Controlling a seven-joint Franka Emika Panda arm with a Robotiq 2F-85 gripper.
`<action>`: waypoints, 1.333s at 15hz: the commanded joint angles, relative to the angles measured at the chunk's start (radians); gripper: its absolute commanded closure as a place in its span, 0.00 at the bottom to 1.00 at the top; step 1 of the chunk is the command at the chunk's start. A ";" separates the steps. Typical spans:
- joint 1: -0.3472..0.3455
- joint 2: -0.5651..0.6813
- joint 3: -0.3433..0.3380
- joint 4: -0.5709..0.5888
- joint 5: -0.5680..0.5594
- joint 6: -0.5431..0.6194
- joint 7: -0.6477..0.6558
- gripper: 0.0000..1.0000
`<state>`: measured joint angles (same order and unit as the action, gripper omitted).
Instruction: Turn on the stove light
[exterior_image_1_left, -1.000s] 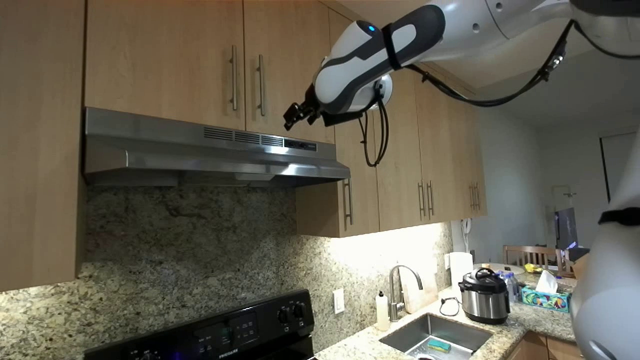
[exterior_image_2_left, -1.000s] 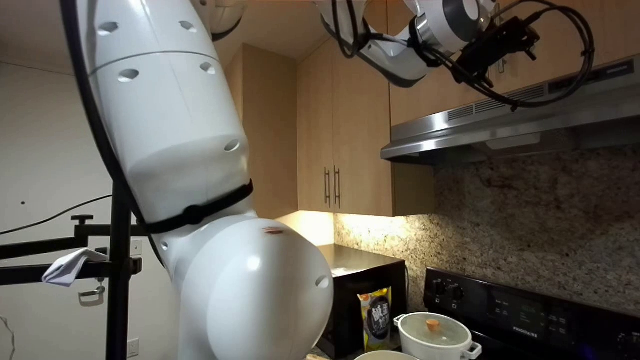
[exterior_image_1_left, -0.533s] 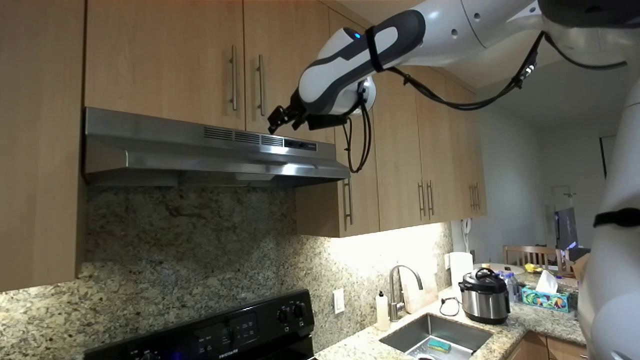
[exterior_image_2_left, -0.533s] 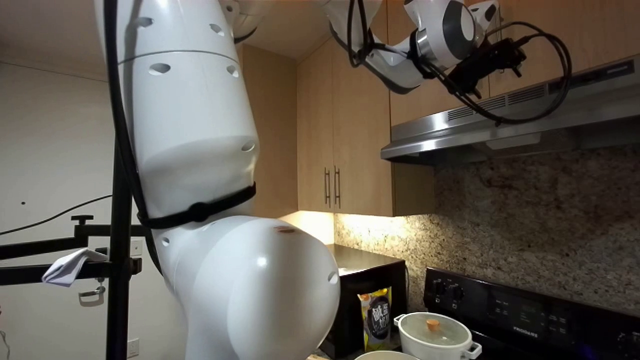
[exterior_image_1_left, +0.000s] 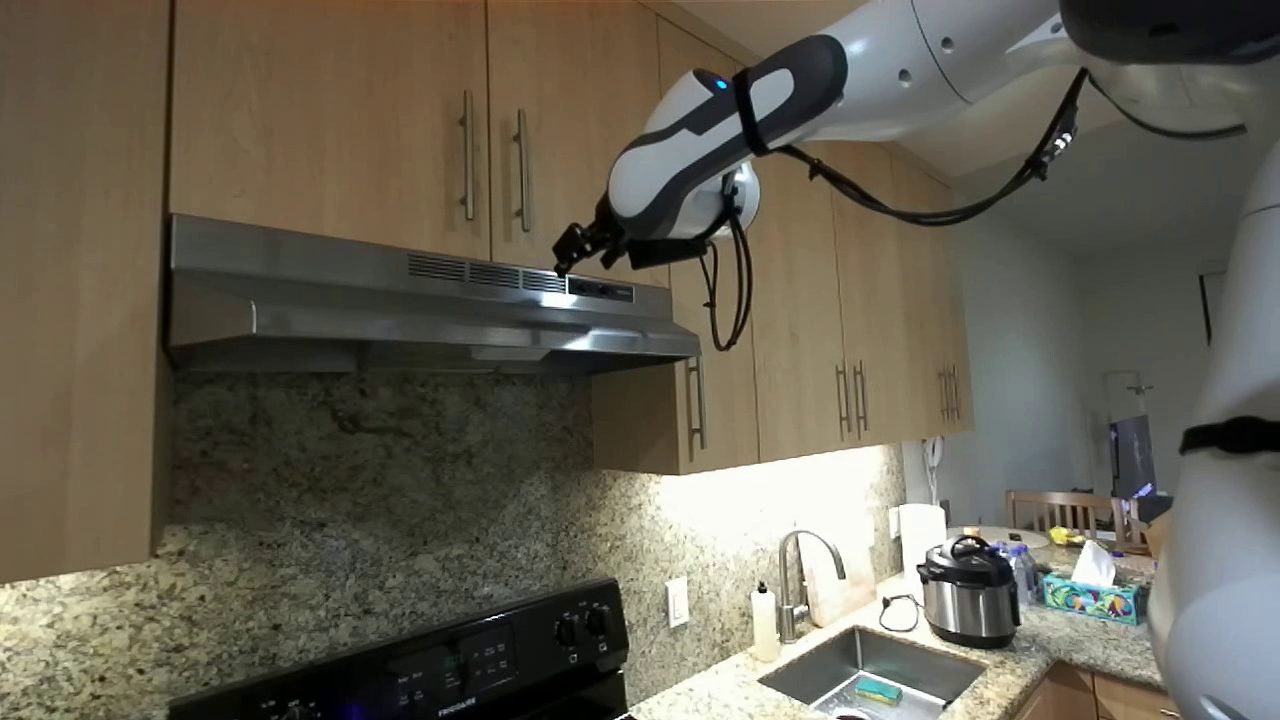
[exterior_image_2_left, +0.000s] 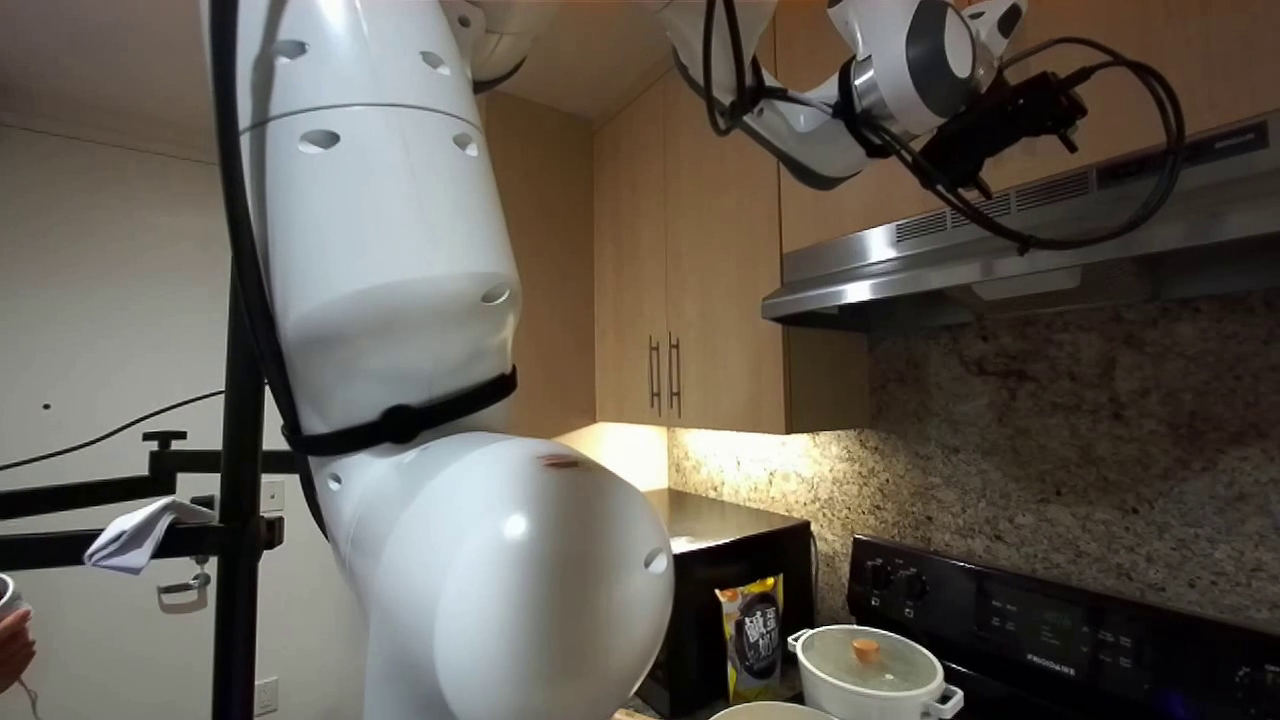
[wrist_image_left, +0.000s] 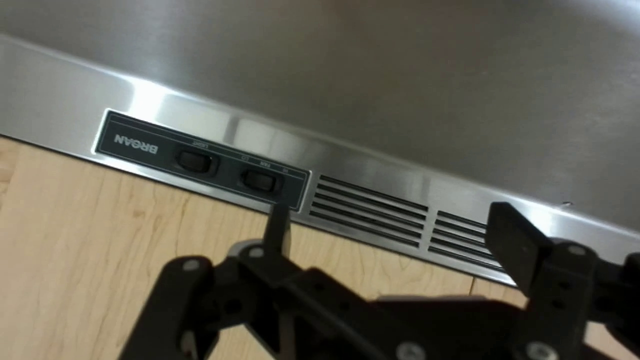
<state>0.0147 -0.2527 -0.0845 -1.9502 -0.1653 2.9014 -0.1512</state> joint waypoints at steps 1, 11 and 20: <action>-0.014 0.029 -0.009 0.031 0.031 -0.017 -0.022 0.00; 0.128 0.119 -0.139 0.158 0.258 -0.072 -0.246 0.00; 0.185 0.143 -0.218 0.236 0.541 -0.177 -0.424 0.00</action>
<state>0.1896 -0.1311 -0.2714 -1.7509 0.2994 2.7719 -0.5166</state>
